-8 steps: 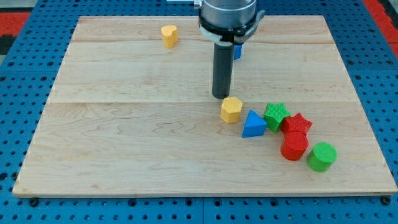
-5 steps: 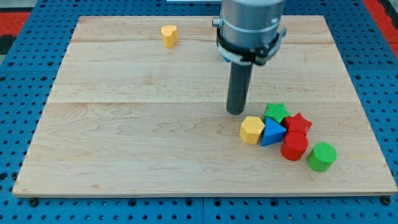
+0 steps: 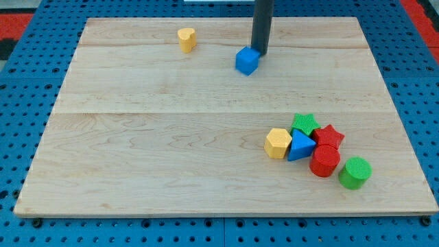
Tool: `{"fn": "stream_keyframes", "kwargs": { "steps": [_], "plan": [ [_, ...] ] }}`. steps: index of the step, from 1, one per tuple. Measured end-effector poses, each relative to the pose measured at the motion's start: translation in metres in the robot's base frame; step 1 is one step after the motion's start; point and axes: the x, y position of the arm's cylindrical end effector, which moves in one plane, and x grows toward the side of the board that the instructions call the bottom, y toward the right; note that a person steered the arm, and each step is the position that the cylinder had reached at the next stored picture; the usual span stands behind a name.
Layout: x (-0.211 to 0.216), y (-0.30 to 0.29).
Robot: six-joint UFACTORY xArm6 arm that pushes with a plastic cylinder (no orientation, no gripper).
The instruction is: Move the blue cube closer to the green star
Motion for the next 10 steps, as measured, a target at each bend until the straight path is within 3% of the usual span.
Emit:
{"fn": "stream_keyframes", "kwargs": {
  "steps": [1,2,3,4,5,6,7,8,9,10],
  "plan": [
    [0.087,0.0],
    [0.026,0.064],
    [-0.025,0.05],
    [-0.064,-0.006],
    [-0.063,-0.05],
    [0.028,-0.066],
    [0.087,-0.038],
    [0.055,-0.086],
    [0.029,-0.084],
    [0.049,-0.007]
  ]
}}
